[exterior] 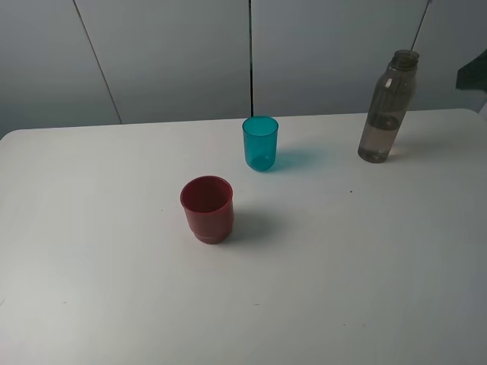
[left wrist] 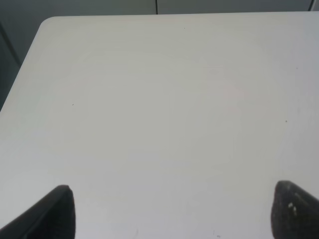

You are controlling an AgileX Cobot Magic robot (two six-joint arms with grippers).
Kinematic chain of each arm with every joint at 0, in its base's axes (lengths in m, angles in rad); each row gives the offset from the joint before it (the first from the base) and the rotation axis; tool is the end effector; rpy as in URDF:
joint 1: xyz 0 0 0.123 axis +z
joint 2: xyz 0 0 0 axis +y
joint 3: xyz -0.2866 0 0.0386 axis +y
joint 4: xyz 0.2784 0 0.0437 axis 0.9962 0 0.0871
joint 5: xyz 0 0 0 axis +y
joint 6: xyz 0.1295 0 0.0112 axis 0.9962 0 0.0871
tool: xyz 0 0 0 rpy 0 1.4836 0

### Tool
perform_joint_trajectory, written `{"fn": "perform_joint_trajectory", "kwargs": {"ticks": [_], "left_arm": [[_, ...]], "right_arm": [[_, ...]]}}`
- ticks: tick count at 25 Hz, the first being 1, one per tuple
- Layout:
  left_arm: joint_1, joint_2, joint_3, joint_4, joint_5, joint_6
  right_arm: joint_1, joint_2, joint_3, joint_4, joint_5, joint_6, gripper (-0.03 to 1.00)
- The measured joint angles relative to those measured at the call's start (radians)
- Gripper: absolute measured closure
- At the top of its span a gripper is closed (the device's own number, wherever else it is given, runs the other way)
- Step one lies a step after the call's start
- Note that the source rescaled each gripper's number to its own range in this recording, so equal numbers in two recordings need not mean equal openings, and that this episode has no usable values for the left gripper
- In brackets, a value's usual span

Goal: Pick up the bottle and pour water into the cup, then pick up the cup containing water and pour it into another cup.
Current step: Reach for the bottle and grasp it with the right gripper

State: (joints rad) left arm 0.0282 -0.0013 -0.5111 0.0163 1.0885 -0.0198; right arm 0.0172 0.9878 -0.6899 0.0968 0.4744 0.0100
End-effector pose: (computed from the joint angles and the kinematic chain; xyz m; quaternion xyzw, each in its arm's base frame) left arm 0.0492 0.0033 0.2747 -0.0210 0.8569 0.0103 0.5149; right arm 0.2539 0.0101 0.2615 0.0262 0.9026 0.0442 0.4274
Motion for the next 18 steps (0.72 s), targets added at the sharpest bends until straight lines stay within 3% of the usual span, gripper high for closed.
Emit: {"fn": "perform_joint_trajectory", "kwargs": {"ticks": [3, 8, 18], "left_arm": [[0.0, 0.0, 0.0, 0.0, 0.0, 0.0], [0.0, 0.0, 0.0, 0.0, 0.0, 0.0], [0.0, 0.0, 0.0, 0.0, 0.0, 0.0]], "right_arm": [[0.055, 0.129, 0.06, 0.0, -0.136, 0.0, -0.03], [0.124, 0.348, 0.165, 0.0, -0.487, 0.0, -0.03], [0.132, 0.778, 0.174, 0.0, -0.883, 0.015, -0.03]]}}
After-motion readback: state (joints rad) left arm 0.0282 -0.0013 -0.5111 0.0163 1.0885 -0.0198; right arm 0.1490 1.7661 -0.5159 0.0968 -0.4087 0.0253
